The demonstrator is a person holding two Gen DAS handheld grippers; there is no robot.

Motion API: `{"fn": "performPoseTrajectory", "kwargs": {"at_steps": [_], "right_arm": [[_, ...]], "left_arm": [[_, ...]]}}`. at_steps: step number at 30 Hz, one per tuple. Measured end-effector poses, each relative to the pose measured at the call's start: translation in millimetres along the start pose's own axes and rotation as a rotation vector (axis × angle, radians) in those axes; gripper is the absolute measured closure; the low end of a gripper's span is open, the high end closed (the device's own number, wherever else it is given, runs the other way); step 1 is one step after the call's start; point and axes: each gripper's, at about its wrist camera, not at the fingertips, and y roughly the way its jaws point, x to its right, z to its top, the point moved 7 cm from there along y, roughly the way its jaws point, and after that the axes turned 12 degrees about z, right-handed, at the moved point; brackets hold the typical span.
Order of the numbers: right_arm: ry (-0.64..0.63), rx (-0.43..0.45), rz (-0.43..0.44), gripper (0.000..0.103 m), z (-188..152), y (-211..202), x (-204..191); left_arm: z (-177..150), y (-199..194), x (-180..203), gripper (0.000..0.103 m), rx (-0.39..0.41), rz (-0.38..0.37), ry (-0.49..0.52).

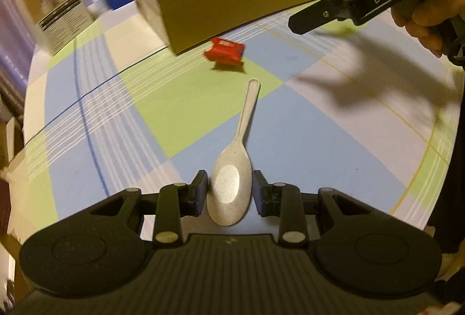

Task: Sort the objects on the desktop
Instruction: 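Grasp the white spoon with left while right approaches the red candy packet, then grasp the red candy packet with the right gripper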

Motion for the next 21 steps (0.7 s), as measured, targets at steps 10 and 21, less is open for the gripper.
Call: {"fn": "performPoseTrajectory", "kwargs": {"at_steps": [10, 21], "right_arm": [[-0.068, -0.026, 0.087, 0.003, 14, 45, 0], [-0.108, -0.083, 0.129, 0.017, 14, 90, 4]], "left_arm": [[-10, 10, -42, 0.076, -0.062, 0.125, -0.269], [2, 19, -48, 0.075, -0.057, 0.168, -0.386]]}}
